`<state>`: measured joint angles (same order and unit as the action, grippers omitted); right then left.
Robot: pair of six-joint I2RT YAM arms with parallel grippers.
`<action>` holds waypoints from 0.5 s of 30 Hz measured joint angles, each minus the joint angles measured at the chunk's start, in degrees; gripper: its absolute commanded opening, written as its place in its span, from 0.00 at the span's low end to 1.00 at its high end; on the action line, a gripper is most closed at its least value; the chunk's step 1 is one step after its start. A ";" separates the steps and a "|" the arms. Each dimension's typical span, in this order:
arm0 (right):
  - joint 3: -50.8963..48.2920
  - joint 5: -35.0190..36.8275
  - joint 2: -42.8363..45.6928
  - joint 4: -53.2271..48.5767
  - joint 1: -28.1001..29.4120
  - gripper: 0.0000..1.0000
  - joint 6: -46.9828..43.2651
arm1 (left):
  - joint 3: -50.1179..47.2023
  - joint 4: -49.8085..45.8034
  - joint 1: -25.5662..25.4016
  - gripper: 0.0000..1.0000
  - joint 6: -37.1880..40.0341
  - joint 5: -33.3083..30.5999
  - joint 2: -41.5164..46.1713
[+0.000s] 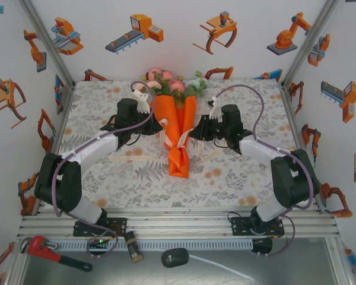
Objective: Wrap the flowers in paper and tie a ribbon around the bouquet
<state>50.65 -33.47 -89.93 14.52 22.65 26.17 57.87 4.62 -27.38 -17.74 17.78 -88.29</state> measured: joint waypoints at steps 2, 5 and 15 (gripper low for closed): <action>-0.02 0.55 0.04 -2.56 0.00 0.25 -1.33 | 0.13 -0.02 0.02 0.08 0.85 -0.76 -0.24; -0.09 0.57 0.33 -5.44 0.00 0.33 -2.78 | 0.20 -0.02 0.02 0.07 1.90 -1.33 -0.31; -7.93 3.80 5.79 -6.34 -0.39 0.67 -3.96 | 0.42 -0.20 0.02 0.05 3.61 -1.73 -0.33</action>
<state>42.72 -29.67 -84.14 8.19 22.26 22.22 58.28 4.43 -27.35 -14.13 16.05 -88.62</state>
